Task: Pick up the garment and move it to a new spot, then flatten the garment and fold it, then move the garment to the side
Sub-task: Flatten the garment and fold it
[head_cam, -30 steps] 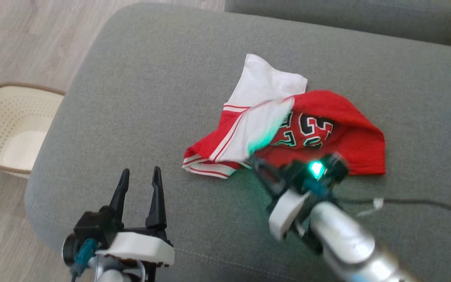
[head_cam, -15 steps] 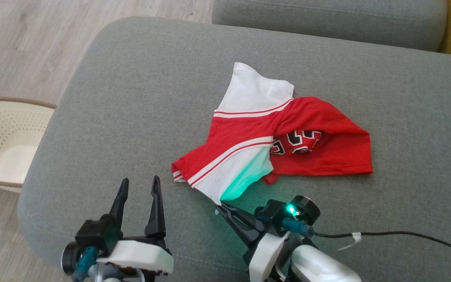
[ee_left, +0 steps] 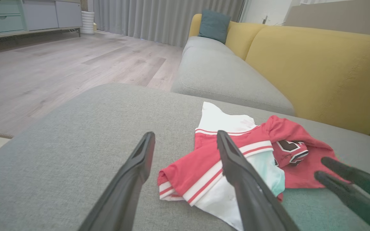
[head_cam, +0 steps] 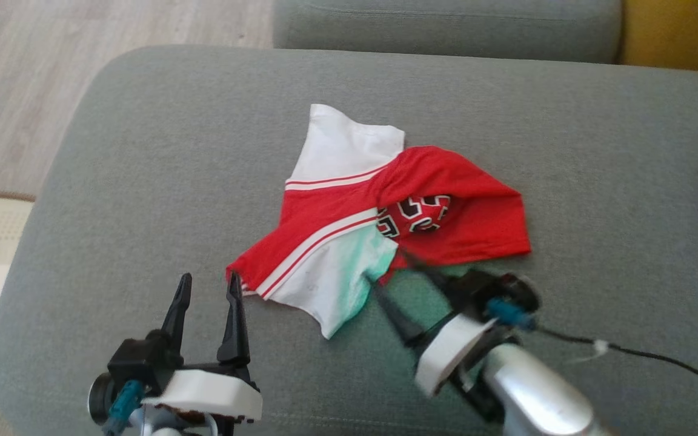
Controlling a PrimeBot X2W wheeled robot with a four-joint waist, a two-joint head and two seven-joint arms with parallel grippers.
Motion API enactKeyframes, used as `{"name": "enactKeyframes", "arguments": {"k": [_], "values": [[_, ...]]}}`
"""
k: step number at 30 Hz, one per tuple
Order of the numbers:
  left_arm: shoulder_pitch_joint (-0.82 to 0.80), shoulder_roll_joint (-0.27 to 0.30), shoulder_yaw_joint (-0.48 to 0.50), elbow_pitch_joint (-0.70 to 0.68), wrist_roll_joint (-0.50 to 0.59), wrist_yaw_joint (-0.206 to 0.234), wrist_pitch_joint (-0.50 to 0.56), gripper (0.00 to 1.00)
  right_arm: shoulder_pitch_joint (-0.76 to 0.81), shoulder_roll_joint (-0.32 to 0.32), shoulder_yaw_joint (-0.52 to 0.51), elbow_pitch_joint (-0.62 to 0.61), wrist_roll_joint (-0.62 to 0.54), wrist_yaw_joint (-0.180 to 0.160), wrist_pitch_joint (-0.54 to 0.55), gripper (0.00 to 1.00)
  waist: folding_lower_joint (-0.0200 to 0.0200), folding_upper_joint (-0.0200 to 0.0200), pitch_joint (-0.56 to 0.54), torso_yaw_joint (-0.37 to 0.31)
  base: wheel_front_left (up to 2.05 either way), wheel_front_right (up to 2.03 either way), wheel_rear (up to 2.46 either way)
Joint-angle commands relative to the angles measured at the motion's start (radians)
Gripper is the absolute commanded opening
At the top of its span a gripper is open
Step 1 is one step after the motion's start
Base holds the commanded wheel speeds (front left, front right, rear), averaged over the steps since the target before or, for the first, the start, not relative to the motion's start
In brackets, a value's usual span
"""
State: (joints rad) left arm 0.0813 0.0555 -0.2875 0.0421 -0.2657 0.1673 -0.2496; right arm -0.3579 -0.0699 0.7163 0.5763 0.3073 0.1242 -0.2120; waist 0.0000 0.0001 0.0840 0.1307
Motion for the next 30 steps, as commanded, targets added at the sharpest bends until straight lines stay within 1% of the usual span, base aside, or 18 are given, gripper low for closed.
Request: {"name": "enactKeyframes", "arguments": {"k": [1,4,7,14,21,22,29,30], "values": [[-0.022,-0.005,0.03,-0.036,0.003,0.002,-0.012,1.0,-0.017,0.02,-0.06,-0.01,-0.028,0.007,-0.017,1.0,0.0,-0.0001,0.0,-0.019,0.0,0.0,0.0],[-0.025,-0.005,0.029,-0.037,0.004,0.0,-0.012,1.0,-0.035,0.015,-0.182,0.034,-0.099,0.007,-0.016,1.0,0.0,-0.0001,0.006,-0.027,0.0,0.0,0.0],[-0.031,-0.005,0.025,-0.038,0.006,-0.003,-0.012,1.0,-0.064,-0.005,-0.274,0.086,-0.164,0.007,-0.008,1.0,0.0,-0.0001,0.018,-0.026,0.0,0.0,0.0],[-0.055,-0.005,0.018,-0.036,0.012,-0.008,-0.012,1.0,-0.182,-0.049,-0.412,0.228,-0.278,0.007,0.012,1.0,0.0,-0.0001,0.059,0.005,0.0,0.0,0.0],[-0.078,-0.005,0.009,-0.035,0.01,-0.01,-0.012,1.0,-0.296,-0.074,-0.476,0.394,-0.367,0.007,0.03,1.0,0.0,-0.0001,0.103,0.057,0.0,0.0,0.0],[-0.078,-0.005,0.009,-0.035,0.01,-0.01,-0.012,1.0,-0.296,-0.074,-0.476,0.394,-0.367,0.007,0.03,1.0,0.0,-0.0001,0.103,0.057,0.0,0.0,0.0],[-0.093,-0.005,0.004,-0.038,0.009,-0.009,-0.012,1.0,-0.374,-0.082,-0.508,0.533,-0.41,0.007,0.032,1.0,0.0,-0.0001,0.135,0.091,0.0,0.0,0.0],[-0.095,-0.005,0.004,-0.037,0.009,-0.009,-0.012,1.0,-0.383,-0.081,-0.51,0.547,-0.415,0.007,0.028,0.99,0.0,-0.0001,0.138,0.094,0.0,0.0,0.0]]}}
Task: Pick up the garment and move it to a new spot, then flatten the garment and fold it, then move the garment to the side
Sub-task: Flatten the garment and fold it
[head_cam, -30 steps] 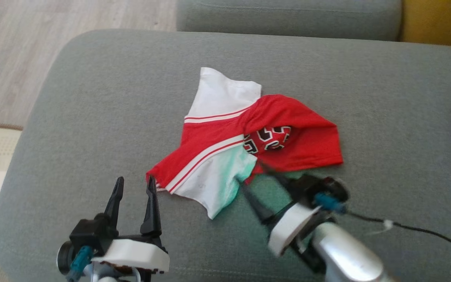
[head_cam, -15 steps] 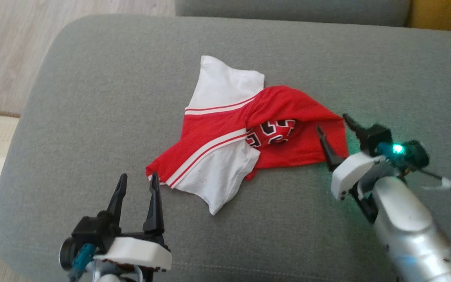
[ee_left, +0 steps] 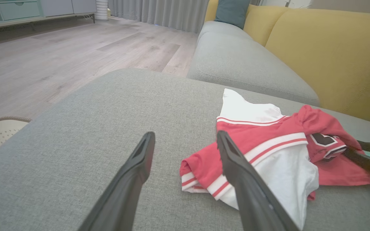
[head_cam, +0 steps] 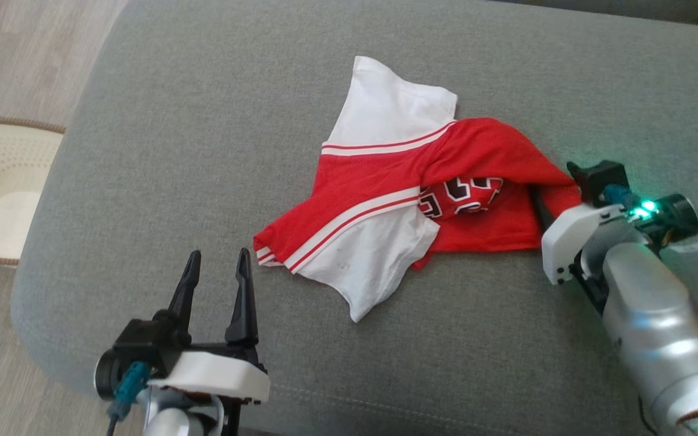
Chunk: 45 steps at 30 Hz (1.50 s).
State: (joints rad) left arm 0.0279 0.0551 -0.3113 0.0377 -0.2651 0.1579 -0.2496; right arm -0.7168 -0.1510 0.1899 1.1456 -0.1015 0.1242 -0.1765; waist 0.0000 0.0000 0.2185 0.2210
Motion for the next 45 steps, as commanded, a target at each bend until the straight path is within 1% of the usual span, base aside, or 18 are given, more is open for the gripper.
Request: {"name": "enactKeyframes", "arguments": {"k": [1,2,3,7,11,15,18,23,31,36,43,44,45], "values": [[-0.043,-0.005,0.028,-0.032,0.009,0.0,-0.012,1.0,-0.034,0.002,0.014,-0.01,-0.009,0.007,-0.011,0.55,0.0,0.0,0.007,0.005,0.0,0.0,0.0],[-0.045,-0.005,0.028,-0.031,0.009,0.0,-0.012,1.0,-0.043,0.003,0.012,0.002,-0.013,0.007,-0.014,0.37,0.0,0.0,0.009,0.006,0.0,0.0,0.0],[-0.046,-0.005,0.028,-0.031,0.009,0.0,-0.012,1.0,-0.052,0.004,0.01,0.011,-0.015,0.007,-0.017,0.0,0.0,0.0,0.011,0.007,0.0,0.0,0.0],[-0.047,-0.005,0.03,-0.032,0.011,0.002,-0.012,1.0,-0.097,-0.004,-0.003,0.031,-0.035,0.007,-0.037,0.0,0.0,0.0,0.018,0.003,0.0,0.0,0.0],[-0.053,-0.005,0.029,-0.029,0.011,0.003,-0.012,1.0,-0.156,-0.009,-0.029,0.012,-0.069,0.007,-0.061,0.0,0.0,0.0,0.022,-0.009,0.0,0.0,0.0],[-0.057,-0.005,0.028,-0.025,0.01,0.004,-0.012,1.0,-0.196,-0.003,-0.065,-0.047,-0.115,0.007,-0.08,0.0,0.0,0.0,0.018,-0.021,0.0,0.0,0.0],[-0.053,-0.005,0.029,-0.025,0.011,0.007,-0.012,1.0,-0.188,0.012,-0.085,-0.12,-0.15,0.007,-0.084,0.0,0.0,0.0,0.011,-0.031,0.0,0.0,0.0],[-0.042,-0.005,0.03,-0.026,0.011,0.008,-0.012,1.0,-0.078,0.039,-0.091,-0.25,-0.168,0.007,-0.085,0.0,0.0,0.0,-0.008,-0.052,0.0,0.0,0.0],[-0.013,-0.005,0.034,-0.026,0.014,0.009,-0.012,1.0,0.188,0.062,-0.057,-0.417,-0.137,0.007,-0.085,0.0,0.0,0.0,-0.044,-0.096,0.0,0.0,0.0],[-0.004,-0.005,0.041,-0.03,0.017,0.008,-0.012,1.0,0.331,0.079,-0.018,-0.479,-0.111,0.007,-0.085,0.0,0.0,0.0,-0.054,-0.134,0.0,0.0,0.0],[0.0,-0.005,0.048,-0.033,0.02,0.006,-0.012,1.0,0.426,0.093,0.025,-0.517,-0.081,0.007,-0.085,0.0,0.0,0.0,-0.061,-0.177,0.0,0.0,0.0],[0.0,-0.005,0.051,-0.033,0.021,0.004,-0.012,1.0,0.445,0.095,0.038,-0.525,-0.076,0.007,-0.085,0.33,0.0,0.0,-0.063,-0.188,0.0,0.0,0.0],[-0.001,-0.005,0.053,-0.032,0.021,0.003,-0.012,1.0,0.454,0.096,0.042,-0.528,-0.069,0.007,-0.085,0.54,0.0,0.0,-0.064,-0.193,0.0,0.0,0.0]]}}
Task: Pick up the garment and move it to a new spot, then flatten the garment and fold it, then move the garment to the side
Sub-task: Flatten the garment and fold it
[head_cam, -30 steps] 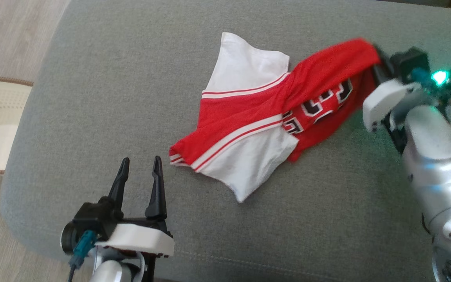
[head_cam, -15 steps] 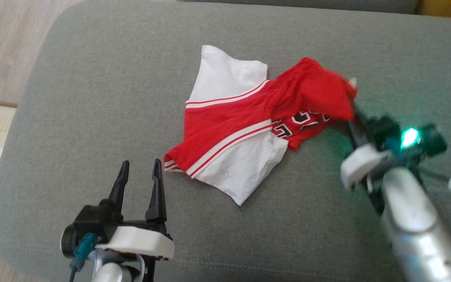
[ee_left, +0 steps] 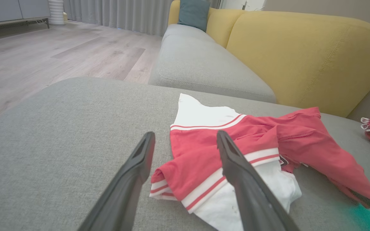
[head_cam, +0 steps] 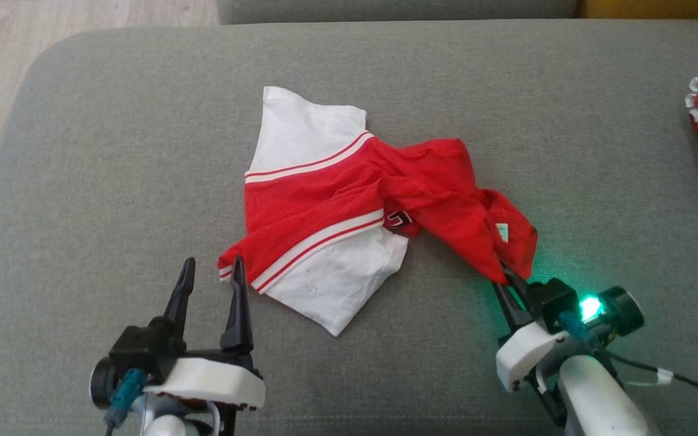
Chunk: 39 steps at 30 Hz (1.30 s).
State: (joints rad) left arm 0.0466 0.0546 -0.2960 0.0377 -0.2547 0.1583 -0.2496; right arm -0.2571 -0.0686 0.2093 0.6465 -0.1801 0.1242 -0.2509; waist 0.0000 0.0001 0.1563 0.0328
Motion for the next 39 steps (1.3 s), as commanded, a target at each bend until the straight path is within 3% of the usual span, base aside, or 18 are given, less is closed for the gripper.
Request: {"name": "enactKeyframes", "arguments": {"k": [1,2,10,14,20,32,39], "values": [[-0.02,-0.004,0.039,-0.03,0.011,0.002,-0.012,1.0,0.004,0.015,0.027,-0.033,0.018,0.007,-0.011,0.86,0.0,-0.0001,-0.004,-0.009,0.0,0.0,0.0],[-0.02,-0.004,0.04,-0.029,0.011,0.001,-0.012,1.0,0.012,0.015,0.036,-0.04,0.027,0.007,-0.011,1.0,0.0,-0.0001,-0.005,-0.012,0.0,0.0,0.0],[-0.011,-0.004,0.042,-0.029,0.007,0.006,-0.012,1.0,0.087,0.008,0.055,-0.133,0.088,0.007,-0.011,1.0,0.0,-0.0001,-0.027,-0.028,0.0,0.0,0.0],[-0.006,-0.004,0.042,-0.029,0.004,0.006,-0.012,1.0,0.099,0.001,-0.025,-0.178,0.133,0.007,-0.001,1.0,0.0,-0.0001,-0.04,-0.031,0.0,0.0,0.0],[-0.006,-0.004,0.031,-0.031,0.002,0.005,-0.012,1.0,0.035,-0.016,-0.09,-0.224,0.106,0.007,0.043,1.0,0.0,-0.0001,-0.044,-0.014,0.0,0.0,0.0],[-0.021,-0.004,0.041,-0.024,0.006,0.001,-0.012,1.0,-0.138,-0.032,-0.137,0.001,-0.015,0.007,0.081,1.0,0.0,-0.0001,-0.011,0.076,0.0,0.0,0.0],[-0.021,-0.004,0.038,-0.027,0.002,0.006,-0.012,1.0,-0.172,-0.021,-0.116,0.104,-0.046,0.007,0.055,1.0,0.0,-0.0001,-0.006,0.095,0.0,0.0,0.0]]}}
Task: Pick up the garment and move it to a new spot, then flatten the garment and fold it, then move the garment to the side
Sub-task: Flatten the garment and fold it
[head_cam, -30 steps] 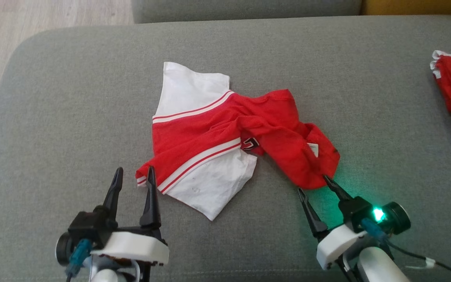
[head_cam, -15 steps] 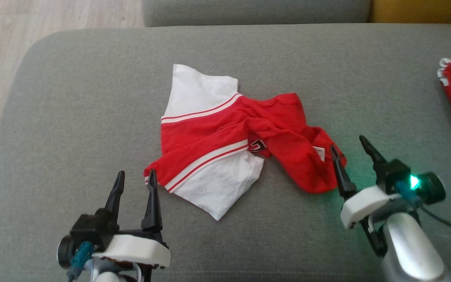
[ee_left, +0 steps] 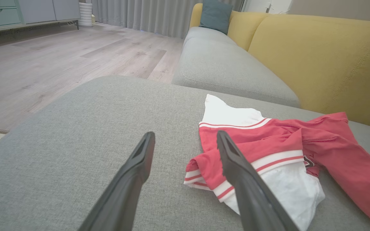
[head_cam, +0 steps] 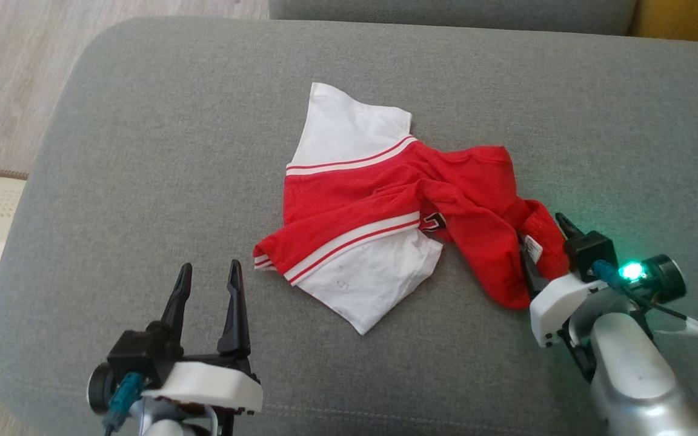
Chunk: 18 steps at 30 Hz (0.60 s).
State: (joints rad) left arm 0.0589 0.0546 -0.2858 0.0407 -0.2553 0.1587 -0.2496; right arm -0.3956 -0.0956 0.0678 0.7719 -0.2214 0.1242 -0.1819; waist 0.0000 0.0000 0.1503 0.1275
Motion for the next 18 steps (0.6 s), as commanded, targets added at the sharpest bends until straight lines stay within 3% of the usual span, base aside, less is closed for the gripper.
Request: {"name": "enactKeyframes", "arguments": {"k": [1,9,18], "values": [[-0.032,-0.004,0.027,-0.031,0.003,0.006,-0.012,1.0,-0.037,0.008,0.031,-0.006,-0.005,0.007,-0.015,1.0,0.0,0.0,0.001,0.001,0.0,0.0,0.0],[-0.038,-0.004,0.031,-0.03,0.001,0.006,-0.012,1.0,-0.074,0.012,0.073,0.048,-0.052,0.007,-0.051,1.0,0.0,0.0,0.01,0.0,0.0,0.0,0.0],[-0.043,-0.004,0.035,-0.031,0.0,0.006,-0.012,1.0,-0.078,0.025,0.051,0.019,-0.117,0.007,-0.073,1.0,0.0,0.0,0.017,-0.008,0.0,0.0,0.0]]}}
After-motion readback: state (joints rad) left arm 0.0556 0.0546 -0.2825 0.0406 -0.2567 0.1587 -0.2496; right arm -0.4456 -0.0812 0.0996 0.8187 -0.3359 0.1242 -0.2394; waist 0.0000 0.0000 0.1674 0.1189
